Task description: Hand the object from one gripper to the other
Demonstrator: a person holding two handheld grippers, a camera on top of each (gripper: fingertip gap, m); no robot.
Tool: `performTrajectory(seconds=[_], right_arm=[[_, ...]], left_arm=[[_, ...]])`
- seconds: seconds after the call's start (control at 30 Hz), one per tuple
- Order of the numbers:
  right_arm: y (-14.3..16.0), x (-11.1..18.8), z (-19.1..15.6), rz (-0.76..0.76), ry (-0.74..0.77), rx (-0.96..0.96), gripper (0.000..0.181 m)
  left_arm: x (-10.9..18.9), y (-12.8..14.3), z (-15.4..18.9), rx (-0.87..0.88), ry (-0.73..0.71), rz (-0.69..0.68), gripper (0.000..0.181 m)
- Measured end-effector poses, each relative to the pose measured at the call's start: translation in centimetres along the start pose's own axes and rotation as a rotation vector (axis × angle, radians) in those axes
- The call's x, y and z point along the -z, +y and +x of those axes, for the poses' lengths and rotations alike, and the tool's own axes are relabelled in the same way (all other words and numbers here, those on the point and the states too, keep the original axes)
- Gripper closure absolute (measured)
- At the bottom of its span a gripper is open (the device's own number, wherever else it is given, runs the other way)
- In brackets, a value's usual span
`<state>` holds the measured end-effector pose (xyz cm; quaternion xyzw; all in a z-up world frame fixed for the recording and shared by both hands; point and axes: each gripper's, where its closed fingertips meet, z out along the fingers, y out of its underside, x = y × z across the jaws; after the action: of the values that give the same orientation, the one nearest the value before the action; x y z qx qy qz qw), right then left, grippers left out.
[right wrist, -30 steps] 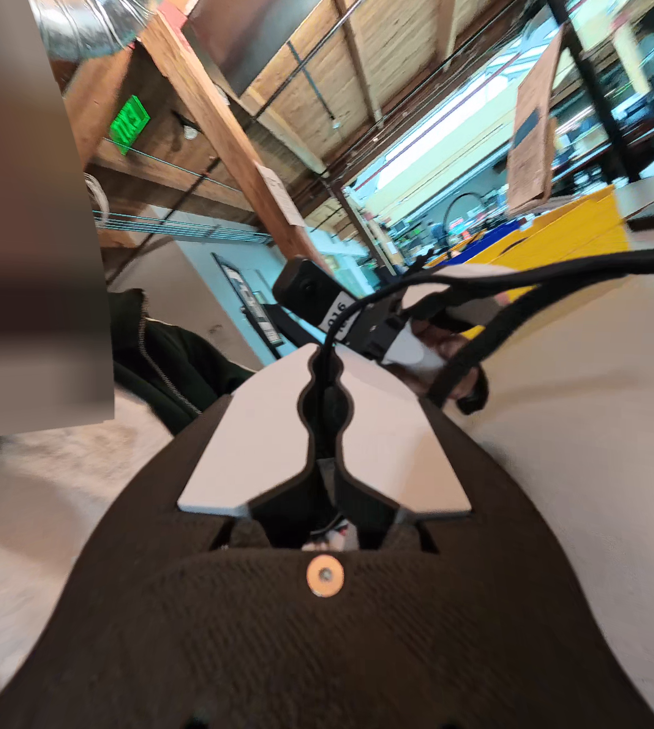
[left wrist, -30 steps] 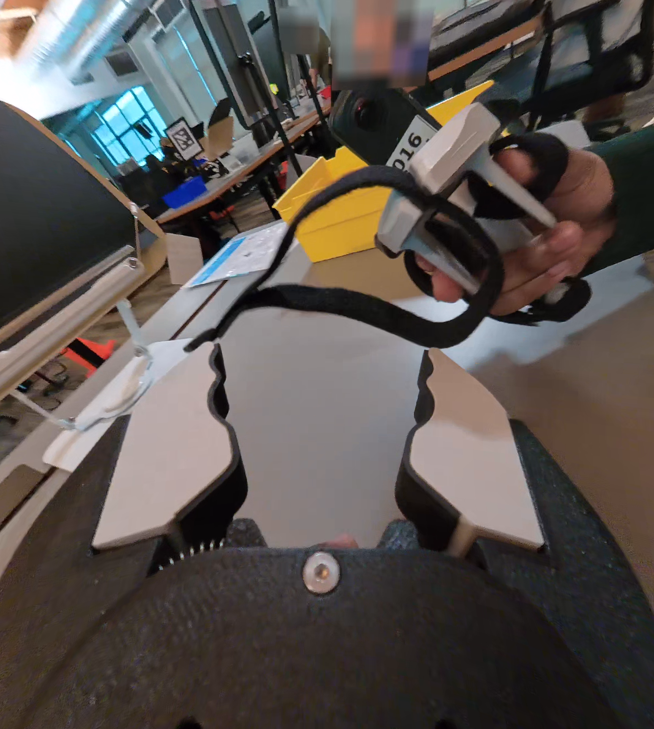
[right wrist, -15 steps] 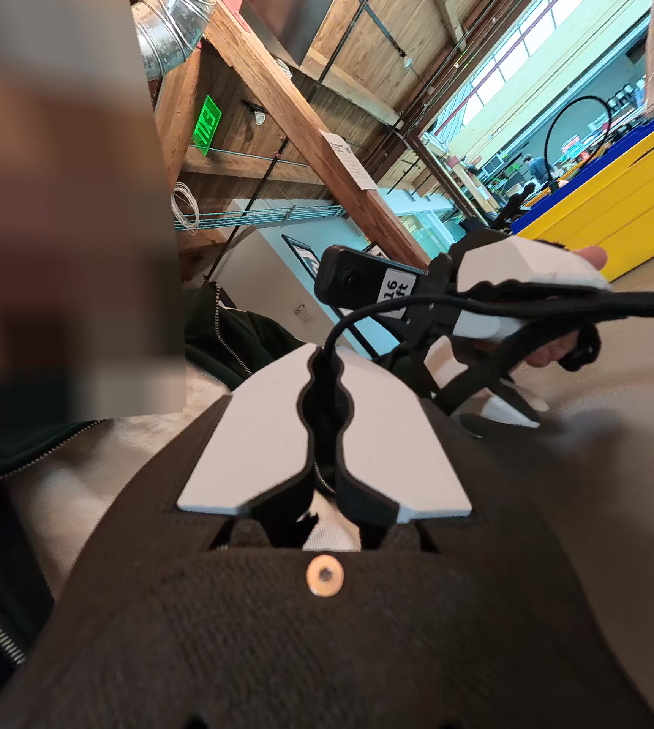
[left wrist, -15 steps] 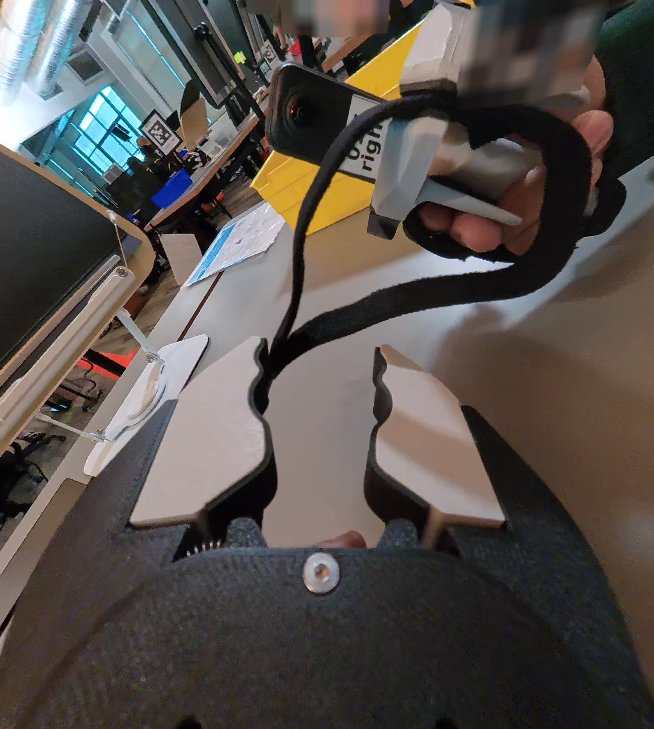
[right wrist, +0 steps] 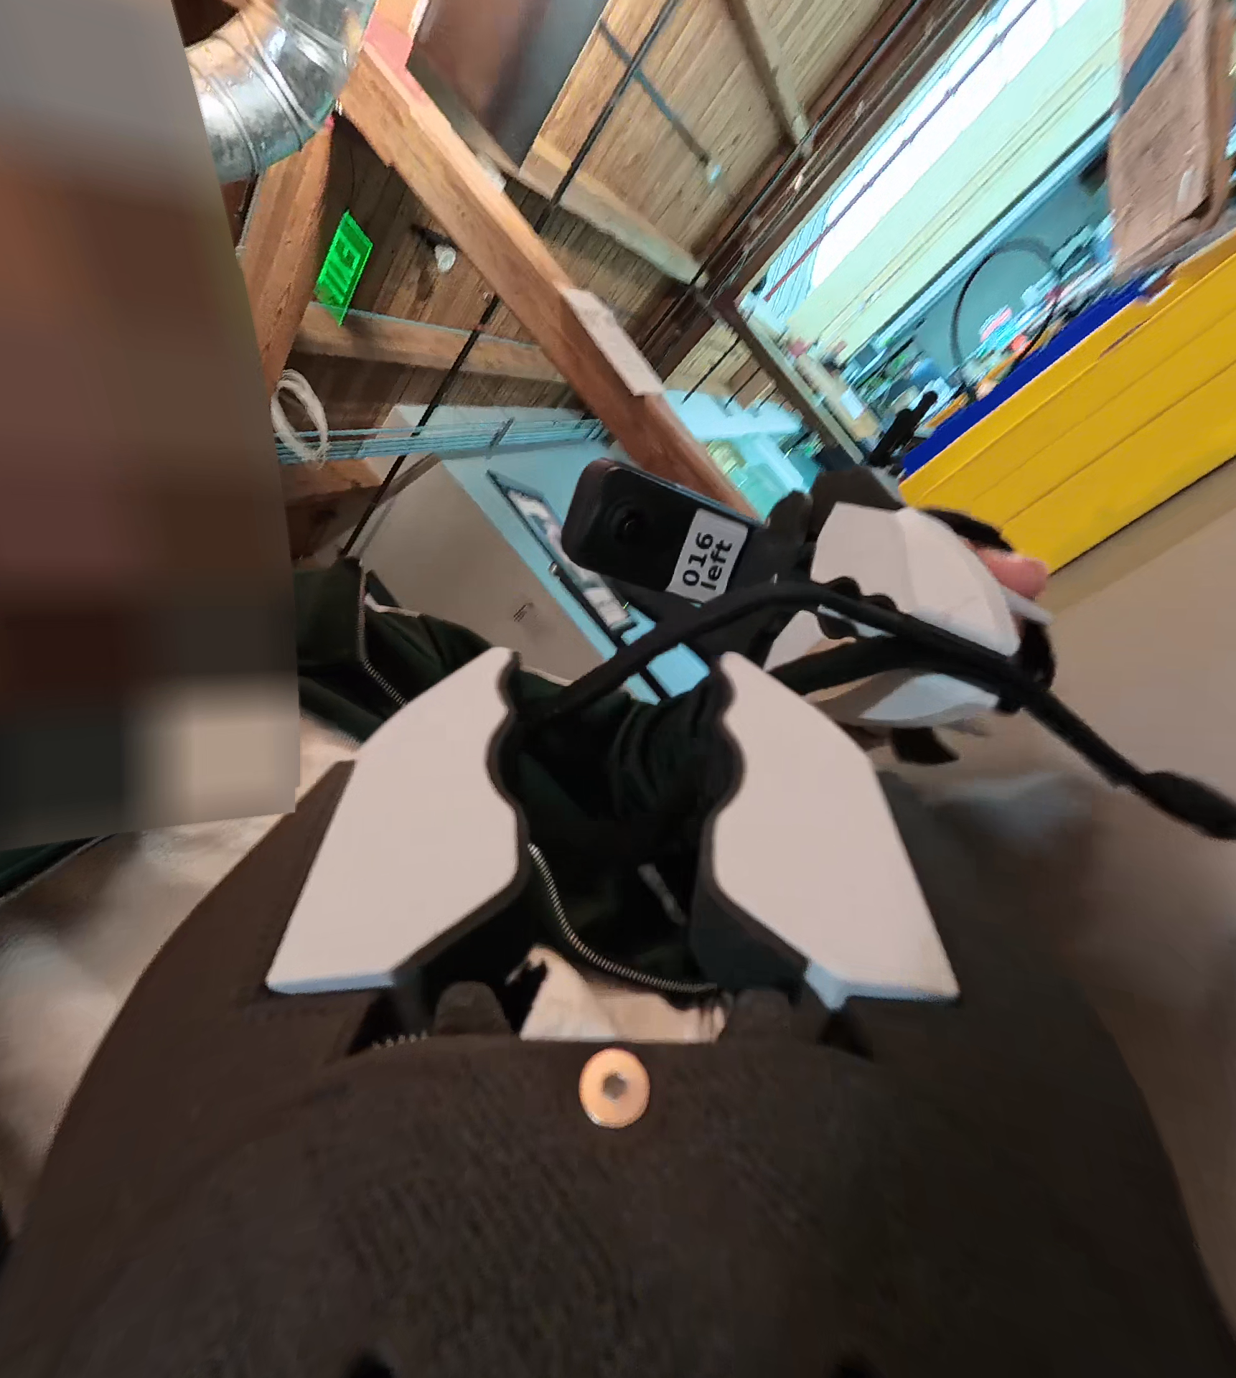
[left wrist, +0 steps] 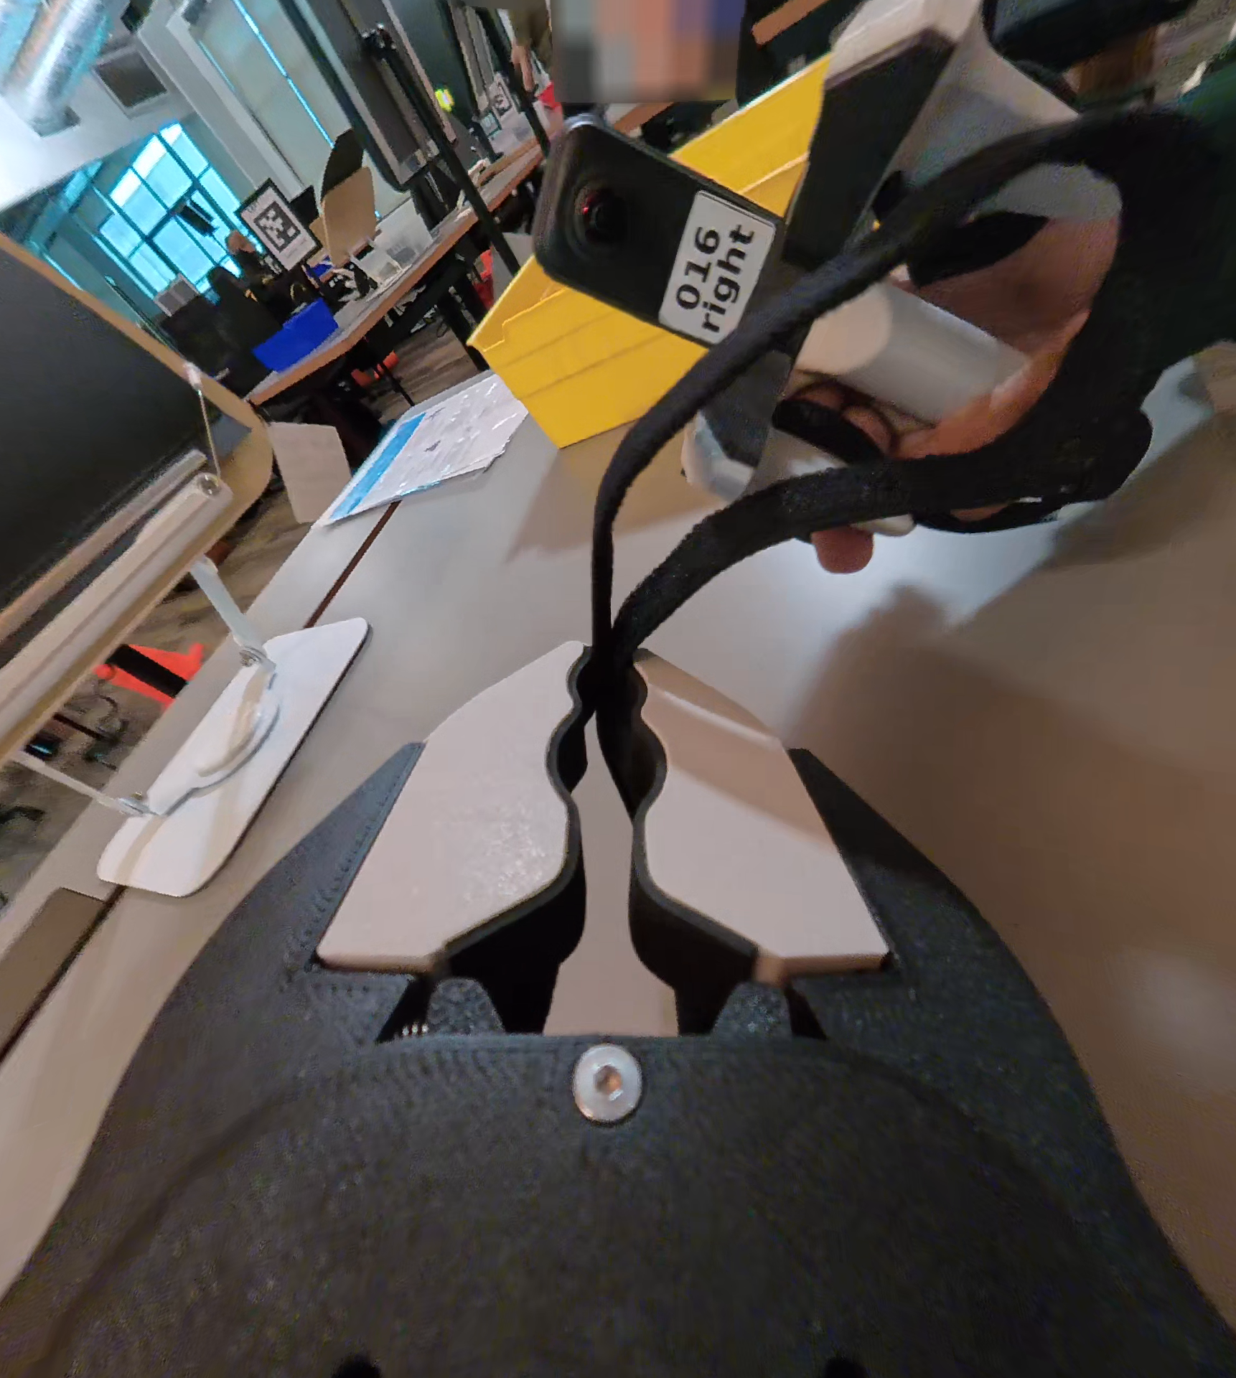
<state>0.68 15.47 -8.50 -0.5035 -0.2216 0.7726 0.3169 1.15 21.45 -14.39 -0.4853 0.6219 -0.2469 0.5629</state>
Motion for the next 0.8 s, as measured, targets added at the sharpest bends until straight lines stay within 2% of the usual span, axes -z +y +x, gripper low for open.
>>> performTrajectory(seconds=[0.03, 0.17, 0.37, 0.47, 0.6, 0.8], right_arm=[[-0.4, 0.1, 0.0, 0.019, 0.010, 0.018, 0.128], [-2.4, 1.1, 0.1, 0.119, 0.086, 0.149, 0.119], [-4.7, 3.0, 1.0, 0.211, 0.303, 0.406, 0.111], [-4.4, 2.9, 1.5, 0.157, 0.393, 0.538, 0.111], [-3.7, 2.4, 2.1, 0.087, 0.453, 0.633, 0.110], [-4.6, 3.5, 2.3, 0.164, 0.446, 0.517, 0.111]], left_arm=[[0.1, 0.1, -0.2, 0.039, 0.003, 0.005, 0.177], [0.4, 0.4, -1.2, 0.251, 0.029, 0.042, 0.177], [0.8, -0.2, -1.4, 0.557, 0.141, 0.136, 0.177], [0.7, -0.5, -1.0, 0.585, 0.180, 0.147, 0.177], [0.3, -1.4, 1.1, 0.614, 0.318, 0.157, 0.176], [0.0, -2.4, 4.3, 0.609, 0.494, 0.144, 0.177]])
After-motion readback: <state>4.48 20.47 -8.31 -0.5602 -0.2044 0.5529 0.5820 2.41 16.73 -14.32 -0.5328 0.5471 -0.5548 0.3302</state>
